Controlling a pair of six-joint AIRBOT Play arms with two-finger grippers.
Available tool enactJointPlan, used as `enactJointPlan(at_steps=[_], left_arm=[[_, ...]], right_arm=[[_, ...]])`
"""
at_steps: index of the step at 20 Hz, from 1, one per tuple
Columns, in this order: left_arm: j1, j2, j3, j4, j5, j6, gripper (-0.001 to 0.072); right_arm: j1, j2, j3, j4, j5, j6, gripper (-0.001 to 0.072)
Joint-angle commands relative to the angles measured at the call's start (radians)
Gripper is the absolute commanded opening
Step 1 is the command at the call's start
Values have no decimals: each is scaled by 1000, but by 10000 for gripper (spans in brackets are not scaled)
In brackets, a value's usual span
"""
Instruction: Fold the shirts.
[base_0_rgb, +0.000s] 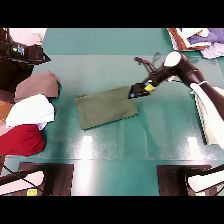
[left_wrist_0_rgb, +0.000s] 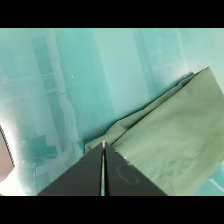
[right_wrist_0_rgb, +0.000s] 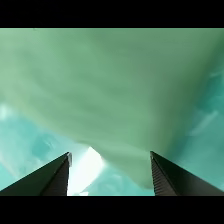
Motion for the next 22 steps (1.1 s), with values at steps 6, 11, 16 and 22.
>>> enactJointPlan(at_steps=[6,11,16,22], left_arm=[[-2,0,0,-12,52,-1,28],[-2,0,0,-14,54,-1,28],[-2,0,0,-14,39,-1,28],[-10,0,0,-33,18,-2,28]], right_arm=[[-158,-147,-122,281,-73,-61,565],[-11,-276,9,340,-30,-65,565],[103,-338,85,393,8,-89,476],[96,-331,177,391,74,-133,17]])
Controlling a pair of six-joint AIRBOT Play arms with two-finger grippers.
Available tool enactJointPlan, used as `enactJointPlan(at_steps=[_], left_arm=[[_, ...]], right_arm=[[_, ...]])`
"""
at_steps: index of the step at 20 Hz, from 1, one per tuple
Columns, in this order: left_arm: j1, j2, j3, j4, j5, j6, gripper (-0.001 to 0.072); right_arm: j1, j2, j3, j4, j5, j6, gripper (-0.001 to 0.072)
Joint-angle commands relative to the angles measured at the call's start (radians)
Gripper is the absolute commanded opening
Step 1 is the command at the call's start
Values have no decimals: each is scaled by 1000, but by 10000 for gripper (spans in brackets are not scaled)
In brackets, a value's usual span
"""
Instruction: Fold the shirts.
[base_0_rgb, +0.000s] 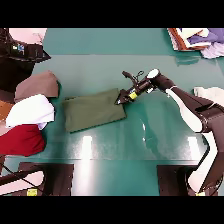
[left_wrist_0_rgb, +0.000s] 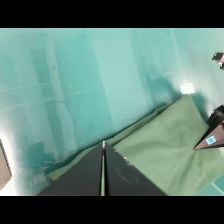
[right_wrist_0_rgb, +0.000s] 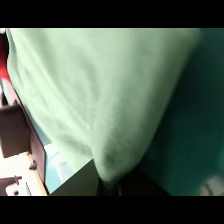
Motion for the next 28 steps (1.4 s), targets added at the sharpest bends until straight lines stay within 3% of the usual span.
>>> enactJointPlan(at_steps=[1,6,10,16,21,28], left_arm=[[-23,0,0,-12,-18,0,28],[-176,0,0,-11,17,1,28],[-285,0,0,-12,76,0,28],[-357,0,0,-12,102,0,28],[-357,0,0,-12,102,0,28],[-357,0,0,-12,99,0,28]], right_arm=[[-28,22,49,7,62,-14,17],[-261,234,-79,2,41,-10,17],[-570,426,-219,0,-59,-7,17],[-972,521,-208,0,-164,-3,17],[-1100,475,-103,1,-208,23,16],[-1106,450,115,-3,-166,23,16]])
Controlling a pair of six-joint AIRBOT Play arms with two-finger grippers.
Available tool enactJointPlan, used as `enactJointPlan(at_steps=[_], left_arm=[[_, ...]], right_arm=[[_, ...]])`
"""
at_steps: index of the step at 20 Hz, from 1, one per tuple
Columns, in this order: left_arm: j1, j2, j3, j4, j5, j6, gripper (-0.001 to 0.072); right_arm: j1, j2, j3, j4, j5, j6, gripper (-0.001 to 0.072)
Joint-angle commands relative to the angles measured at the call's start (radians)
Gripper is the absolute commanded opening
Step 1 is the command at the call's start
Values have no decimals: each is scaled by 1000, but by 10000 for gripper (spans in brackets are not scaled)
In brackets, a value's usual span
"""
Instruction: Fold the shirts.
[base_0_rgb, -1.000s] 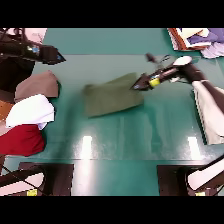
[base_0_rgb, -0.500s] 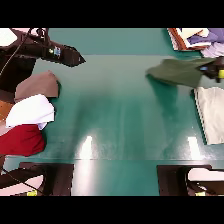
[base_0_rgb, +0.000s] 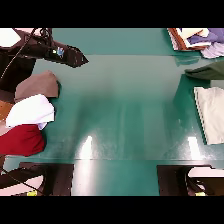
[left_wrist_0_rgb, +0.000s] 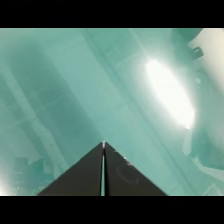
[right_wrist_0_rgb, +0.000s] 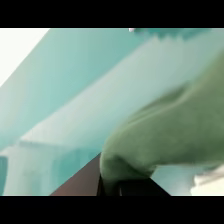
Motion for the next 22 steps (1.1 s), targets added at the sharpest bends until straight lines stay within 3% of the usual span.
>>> enactJointPlan(at_steps=[1,9,14,16,22], left_arm=[[-1,0,0,0,-2,0,28],[-1,0,0,2,-3,0,28],[-1,0,0,5,-10,1,28],[-1,0,0,7,-10,1,28],[-1,0,0,8,-10,13,28]], right_arm=[[-18,-5,124,-19,53,3,16],[-25,74,211,-299,296,10,16],[-97,135,210,-390,362,100,16],[-116,178,154,-479,359,134,17],[-215,313,-213,-548,378,134,23]])
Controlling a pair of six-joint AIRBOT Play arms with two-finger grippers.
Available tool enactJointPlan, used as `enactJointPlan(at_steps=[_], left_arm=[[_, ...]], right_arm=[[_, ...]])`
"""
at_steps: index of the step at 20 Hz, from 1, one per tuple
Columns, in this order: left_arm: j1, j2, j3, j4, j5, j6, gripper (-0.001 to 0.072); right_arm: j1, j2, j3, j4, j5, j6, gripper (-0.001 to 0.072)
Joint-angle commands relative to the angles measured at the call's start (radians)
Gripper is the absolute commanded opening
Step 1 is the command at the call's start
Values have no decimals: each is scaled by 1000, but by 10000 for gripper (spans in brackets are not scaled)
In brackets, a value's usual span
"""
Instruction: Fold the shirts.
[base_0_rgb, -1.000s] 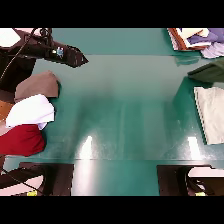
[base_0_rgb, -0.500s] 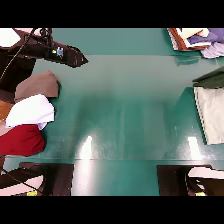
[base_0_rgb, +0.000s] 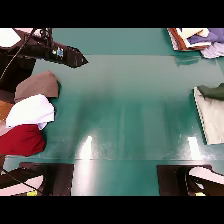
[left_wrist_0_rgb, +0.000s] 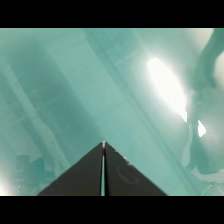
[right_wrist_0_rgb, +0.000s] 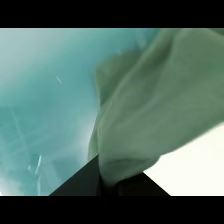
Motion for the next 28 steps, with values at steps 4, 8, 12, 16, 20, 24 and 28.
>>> enactJointPlan(at_steps=[4,8,12,16,20,24,28], left_arm=[[-1,0,0,2,0,18,28],[-1,0,0,2,-8,18,28],[-1,0,0,2,-17,18,29],[-1,0,0,3,-22,17,28],[-1,0,0,2,-17,17,29],[-1,0,0,2,30,17,28],[-1,0,0,2,67,17,29]], right_arm=[[-114,132,-299,-296,53,49,580],[-174,193,-342,-352,44,87,585],[-141,232,-342,-341,43,170,581],[9,276,-342,-131,28,179,575],[272,314,-342,-71,-42,178,571],[505,341,-342,-69,-130,174,18],[631,343,-339,-69,-151,174,18]])
